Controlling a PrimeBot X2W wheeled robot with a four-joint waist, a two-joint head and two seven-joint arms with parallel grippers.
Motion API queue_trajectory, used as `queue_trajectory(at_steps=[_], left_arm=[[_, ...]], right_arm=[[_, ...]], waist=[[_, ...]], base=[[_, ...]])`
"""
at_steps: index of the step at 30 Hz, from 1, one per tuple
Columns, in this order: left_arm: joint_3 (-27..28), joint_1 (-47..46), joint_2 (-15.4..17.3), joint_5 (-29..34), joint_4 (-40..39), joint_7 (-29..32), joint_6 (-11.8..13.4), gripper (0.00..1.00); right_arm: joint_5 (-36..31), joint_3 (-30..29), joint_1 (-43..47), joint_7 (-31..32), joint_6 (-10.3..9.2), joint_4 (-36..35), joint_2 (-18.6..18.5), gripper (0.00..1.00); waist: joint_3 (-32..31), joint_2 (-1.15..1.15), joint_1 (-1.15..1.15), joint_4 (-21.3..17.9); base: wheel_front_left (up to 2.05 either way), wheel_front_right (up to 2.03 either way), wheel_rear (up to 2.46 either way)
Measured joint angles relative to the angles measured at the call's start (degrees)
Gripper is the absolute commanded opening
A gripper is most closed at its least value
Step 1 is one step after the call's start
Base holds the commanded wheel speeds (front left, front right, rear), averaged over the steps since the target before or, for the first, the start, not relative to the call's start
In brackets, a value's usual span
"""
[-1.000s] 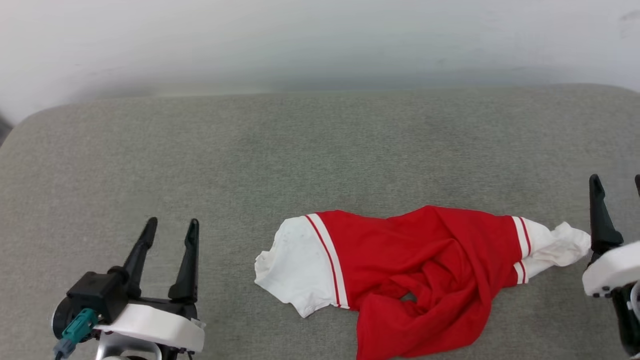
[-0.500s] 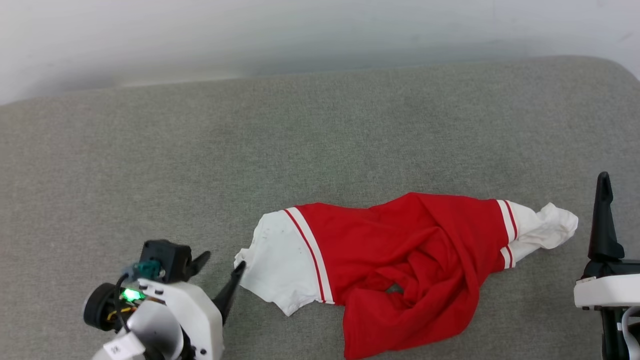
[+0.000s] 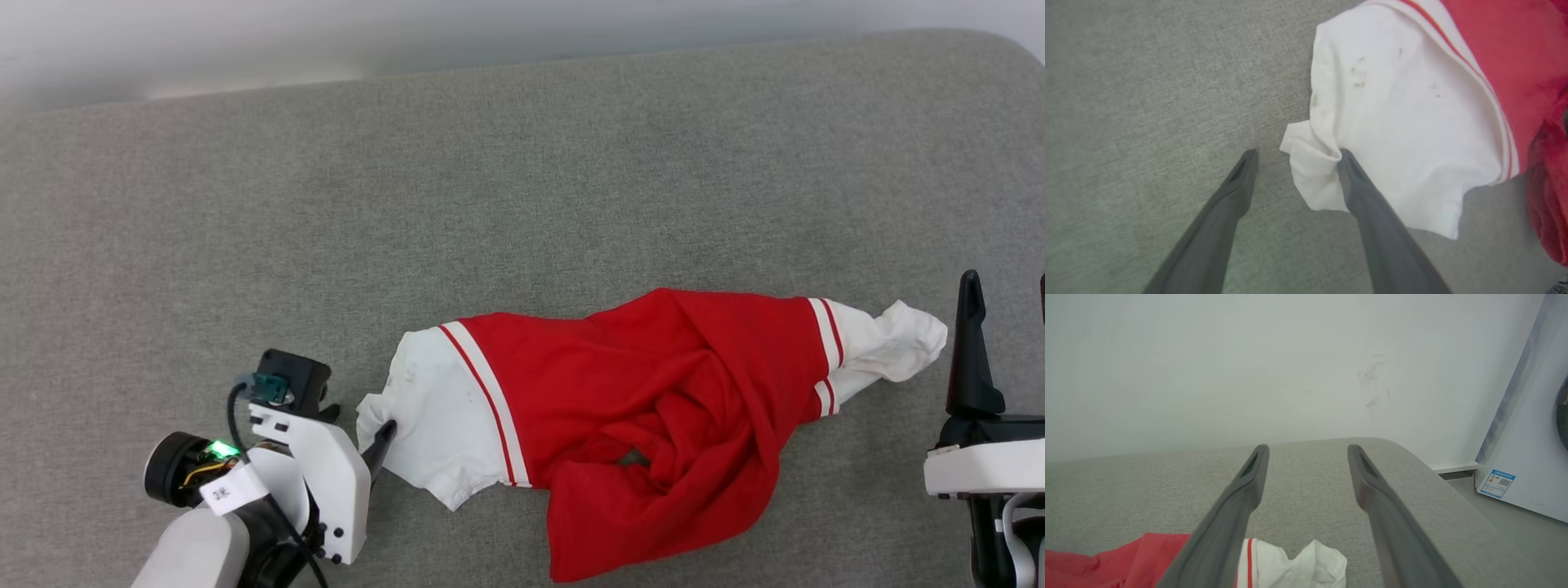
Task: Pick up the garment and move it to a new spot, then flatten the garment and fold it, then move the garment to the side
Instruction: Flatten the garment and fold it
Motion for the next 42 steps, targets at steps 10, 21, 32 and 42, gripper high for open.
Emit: queue_trajectory(at_steps=[10, 21, 32, 42], left_arm=[[-2.0, -3.4, -0.2, 1.0, 6.1, -0.6, -0.6, 0.15], [2.6, -1.5, 0.2, 0.4, 8.2, -10.7, 1.9, 0.00], [8.8, 3.6, 2.2, -4.1, -6.6, -15.5, 2.7, 0.00], [7.8, 6.0, 3.0, -5.1, -21.4, -12.3, 3.3, 0.00]], right_arm=[[-0.3, 0.3, -0.6, 0.0, 0.00, 0.8, 0.2, 1.00], [-1.6, 2.0, -0.2, 3.2, 0.01, 1.6, -0.5, 1.00], [0.9, 6.2, 1.8, 29.1, 0.01, 2.6, -8.5, 1.00], [6.1, 10.0, -5.8, 59.1, 0.00, 2.1, -17.1, 1.00]], waist=[[2.2, 0.00, 0.00, -0.3], [-1.3, 0.00, 0.00, 1.0], [-4.8, 0.00, -0.01, 4.3], [-2.0, 0.00, 0.00, 7.7]], base=[[0.00, 0.00, 0.00], [0.00, 0.00, 0.00], [0.00, 0.00, 0.00], [0.00, 0.00, 0.00]])
